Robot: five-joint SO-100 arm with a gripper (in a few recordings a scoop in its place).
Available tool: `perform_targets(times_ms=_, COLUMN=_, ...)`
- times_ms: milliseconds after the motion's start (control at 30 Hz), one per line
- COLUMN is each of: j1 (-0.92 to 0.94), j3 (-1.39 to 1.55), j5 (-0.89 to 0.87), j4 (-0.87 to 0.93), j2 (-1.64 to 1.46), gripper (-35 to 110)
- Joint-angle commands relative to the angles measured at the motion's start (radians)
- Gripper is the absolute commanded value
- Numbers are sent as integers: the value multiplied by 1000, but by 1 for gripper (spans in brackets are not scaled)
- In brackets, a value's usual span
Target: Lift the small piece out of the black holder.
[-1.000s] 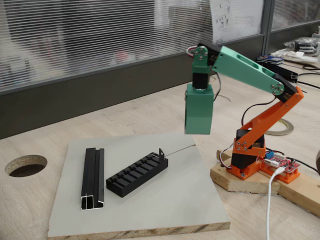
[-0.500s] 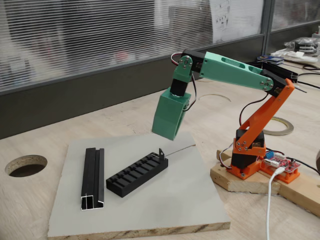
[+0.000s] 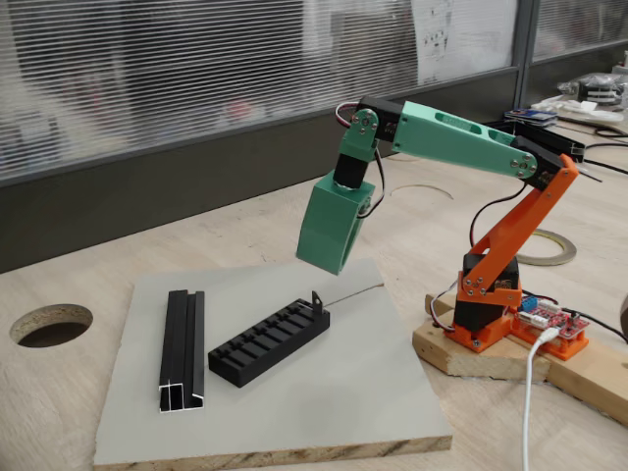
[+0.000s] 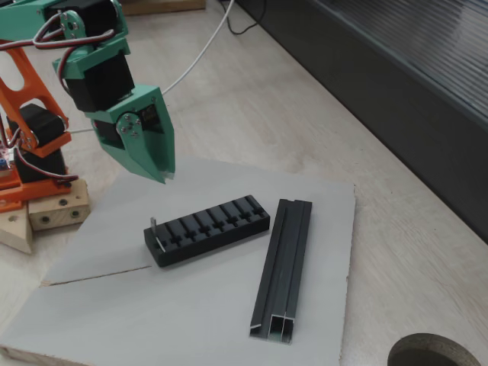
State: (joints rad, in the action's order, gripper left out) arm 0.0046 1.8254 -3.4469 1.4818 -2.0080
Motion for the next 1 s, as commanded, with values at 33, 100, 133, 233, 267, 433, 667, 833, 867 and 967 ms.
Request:
perform_targets(times_ms=33, j1=-17, j3=-5, j5=-21, j4=77, j2=-28, gripper=9)
perform_targets(times_ms=100, j1=-18, j3=-14, j5=-21, j4=147, j2=-28, gripper=9)
perform_targets(times_ms=133, j1=-18, j3=-17, j5=-21, j4=178, j2=-28, gripper=9)
perform_targets(times_ms=233, j1=-17, j3=-11, j5=-21, j4=216, j2=-28, gripper=9)
perform_targets(times_ms=267, j1=-17, j3=-6, j5=-21, j4=215, j2=-28, gripper=9)
perform_targets(times_ms=433, j1=-17, j3=-6, j5=-130, j4=213, j2=-11, gripper=9)
perform_targets(times_ms=667, j1=-28, j3=-6, j5=-221, j4=221, j2=-14, gripper=9)
perform_targets(times_ms=833, j1=-181, j3=-3, j5=-233, j4=222, j2=-9, gripper=10)
perform_targets(times_ms=867, j1=-195, j3=-3, j5=-233, j4=219, j2=-9, gripper=10)
perform_targets(times_ms=967, j1=-202, j3=-3, j5=-235, j4=213, j2=-9, gripper=10)
